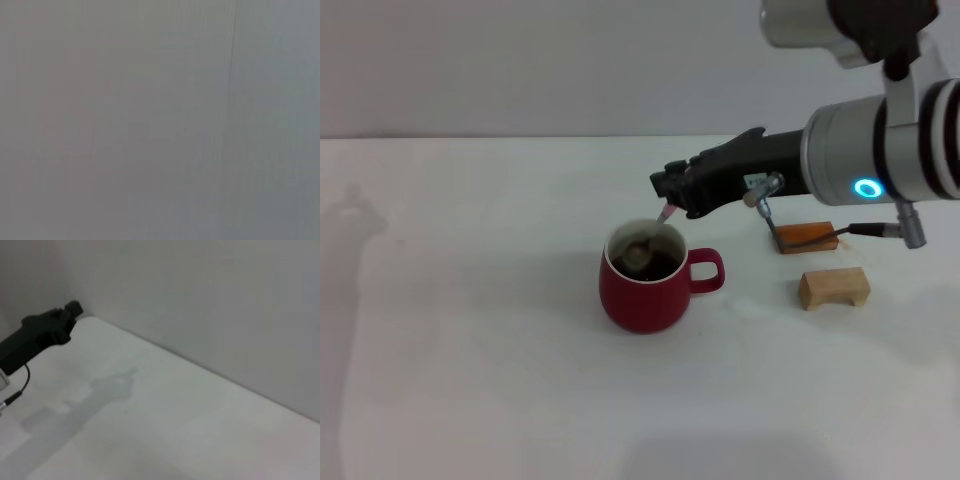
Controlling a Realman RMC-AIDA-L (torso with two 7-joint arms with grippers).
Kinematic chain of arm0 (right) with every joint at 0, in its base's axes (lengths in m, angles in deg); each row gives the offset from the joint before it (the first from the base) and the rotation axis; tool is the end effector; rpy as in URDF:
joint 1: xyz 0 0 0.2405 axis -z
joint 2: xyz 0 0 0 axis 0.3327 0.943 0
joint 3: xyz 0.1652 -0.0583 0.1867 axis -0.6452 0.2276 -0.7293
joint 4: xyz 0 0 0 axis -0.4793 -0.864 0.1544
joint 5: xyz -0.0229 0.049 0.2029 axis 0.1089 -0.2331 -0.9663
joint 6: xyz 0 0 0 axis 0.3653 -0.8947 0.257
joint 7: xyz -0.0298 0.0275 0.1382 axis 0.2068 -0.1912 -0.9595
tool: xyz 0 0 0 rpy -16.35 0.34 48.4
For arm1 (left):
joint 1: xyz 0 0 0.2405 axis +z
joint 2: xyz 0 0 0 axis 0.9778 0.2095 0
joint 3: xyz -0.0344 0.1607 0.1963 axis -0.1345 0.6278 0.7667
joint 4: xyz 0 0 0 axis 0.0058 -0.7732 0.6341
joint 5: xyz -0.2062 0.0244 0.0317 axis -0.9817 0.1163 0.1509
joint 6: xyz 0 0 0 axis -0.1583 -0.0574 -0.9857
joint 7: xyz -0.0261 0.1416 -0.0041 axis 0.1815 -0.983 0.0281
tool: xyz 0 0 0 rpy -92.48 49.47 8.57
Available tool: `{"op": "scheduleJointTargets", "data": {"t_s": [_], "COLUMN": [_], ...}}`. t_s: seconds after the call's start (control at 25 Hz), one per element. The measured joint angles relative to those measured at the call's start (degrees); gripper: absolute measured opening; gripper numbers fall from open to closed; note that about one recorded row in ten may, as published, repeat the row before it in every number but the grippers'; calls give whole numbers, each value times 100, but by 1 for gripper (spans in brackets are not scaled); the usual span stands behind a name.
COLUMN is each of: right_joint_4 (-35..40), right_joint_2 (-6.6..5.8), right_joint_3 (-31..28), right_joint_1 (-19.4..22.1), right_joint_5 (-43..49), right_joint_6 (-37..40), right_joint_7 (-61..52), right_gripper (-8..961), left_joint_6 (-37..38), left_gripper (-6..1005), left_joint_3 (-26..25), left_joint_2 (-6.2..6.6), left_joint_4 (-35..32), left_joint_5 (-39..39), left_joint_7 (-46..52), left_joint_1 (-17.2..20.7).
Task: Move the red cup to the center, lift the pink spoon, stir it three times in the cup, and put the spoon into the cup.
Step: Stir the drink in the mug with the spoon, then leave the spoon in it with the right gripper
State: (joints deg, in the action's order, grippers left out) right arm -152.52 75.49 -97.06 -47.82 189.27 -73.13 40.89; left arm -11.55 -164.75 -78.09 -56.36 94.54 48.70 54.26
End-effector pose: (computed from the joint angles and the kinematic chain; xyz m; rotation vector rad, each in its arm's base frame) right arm 0.0694 0.3411 -0.0133 -2.5464 0.7268 0.1687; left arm -0.3481 0.3520 0.0473 -1.2796 -0.6040 -0.7208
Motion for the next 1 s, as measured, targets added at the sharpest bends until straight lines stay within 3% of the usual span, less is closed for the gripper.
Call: {"op": "scheduleJointTargets", "data": {"t_s": [0.28, 0.6, 1.0], "right_joint_4": [508, 1677, 2280], "right_joint_2": [4, -8, -23], "right_joint_3": [-125, -585, -620], "right_joint_1": [-332, -1013, -1645], "right_joint_5": [-55, -342, -392], "right_joint_6": [-1, 3, -125], "right_joint_7": [184, 688, 837], "right_gripper": [133, 134, 134], "left_joint_6": [1, 1, -4], "left_gripper": [-2, -2, -2], "left_joint_3": [-61, -108, -120], "left_joint_2": [0, 0, 0], "left_joint_4": [-5, -9, -9], "left_joint_5": [-1, -1, -1], "left_joint_7": [3, 9, 12], "left_joint_1": [7, 10, -8]}}
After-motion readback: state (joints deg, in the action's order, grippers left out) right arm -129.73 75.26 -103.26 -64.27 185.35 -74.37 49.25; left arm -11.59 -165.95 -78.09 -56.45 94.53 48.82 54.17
